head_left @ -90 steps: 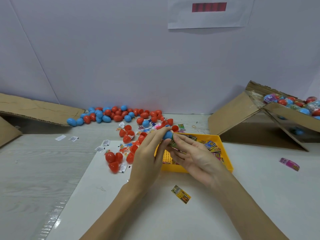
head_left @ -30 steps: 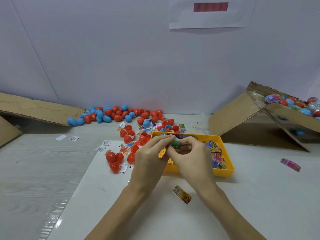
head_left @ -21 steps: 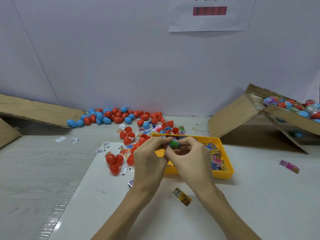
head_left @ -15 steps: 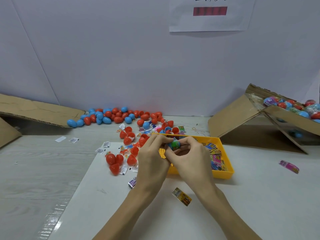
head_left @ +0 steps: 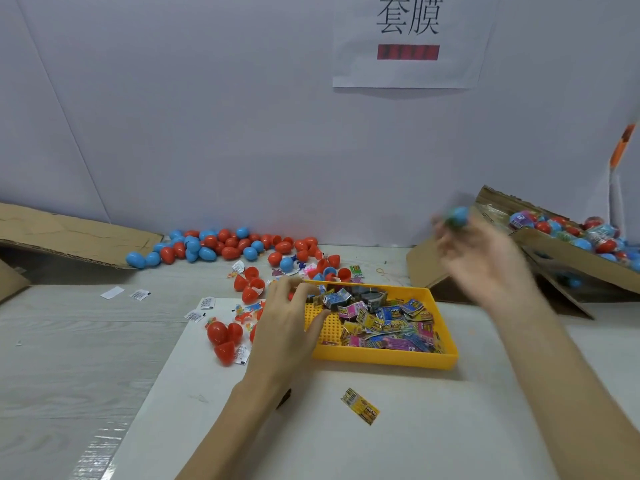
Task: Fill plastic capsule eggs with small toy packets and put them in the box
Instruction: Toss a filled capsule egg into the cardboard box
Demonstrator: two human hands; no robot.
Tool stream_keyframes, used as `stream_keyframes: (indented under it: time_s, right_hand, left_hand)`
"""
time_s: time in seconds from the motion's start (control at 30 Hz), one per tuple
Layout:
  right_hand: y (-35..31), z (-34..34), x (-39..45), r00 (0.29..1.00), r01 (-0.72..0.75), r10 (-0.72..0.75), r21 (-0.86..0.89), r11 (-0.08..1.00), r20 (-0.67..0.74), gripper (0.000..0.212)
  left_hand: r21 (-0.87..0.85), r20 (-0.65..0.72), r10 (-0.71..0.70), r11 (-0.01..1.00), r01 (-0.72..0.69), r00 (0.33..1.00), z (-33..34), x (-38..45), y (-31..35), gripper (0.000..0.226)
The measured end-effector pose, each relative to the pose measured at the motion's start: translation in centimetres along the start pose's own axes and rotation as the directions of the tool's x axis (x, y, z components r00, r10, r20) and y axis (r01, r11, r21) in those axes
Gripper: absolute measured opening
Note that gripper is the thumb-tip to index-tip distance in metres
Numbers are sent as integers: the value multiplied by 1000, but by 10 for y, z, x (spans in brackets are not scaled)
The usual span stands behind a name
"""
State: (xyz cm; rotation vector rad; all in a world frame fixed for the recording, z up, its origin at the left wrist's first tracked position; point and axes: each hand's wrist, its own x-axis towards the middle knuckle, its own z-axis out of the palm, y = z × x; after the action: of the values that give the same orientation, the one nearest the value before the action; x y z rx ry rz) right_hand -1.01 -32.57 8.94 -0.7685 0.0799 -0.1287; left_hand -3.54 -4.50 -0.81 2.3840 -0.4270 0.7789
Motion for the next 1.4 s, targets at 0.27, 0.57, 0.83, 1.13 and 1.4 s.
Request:
stream_keyframes:
  time_s: [0.27,0.57,0.83,1.13,1.4]
  right_hand:
    - [10,-17,8,997,-54,49,-75,996,-67,37]
    - [106,-3,-17,946,-273,310,-281,920,96,30]
    - [111,-13,-10,946,-246,294,-287,926,136,26]
    - [111,-14,-14,957,-214,260,-297,931,127,26]
    - [114,-12,-11,959,-208,259,-333,920,116,26]
  left_hand:
    - [19,56,-12,1000,11,998,7,-1,-6,28]
    - [-46,167,-166,983,176,972,8,0,-10,48]
    - [224,319,-181,968,111,930,-6,54,-30,69]
    - [594,209,-481,754,280,851,-15,142,-146,39]
    - [472,204,-451,823,317,869,-8,126,-171,36]
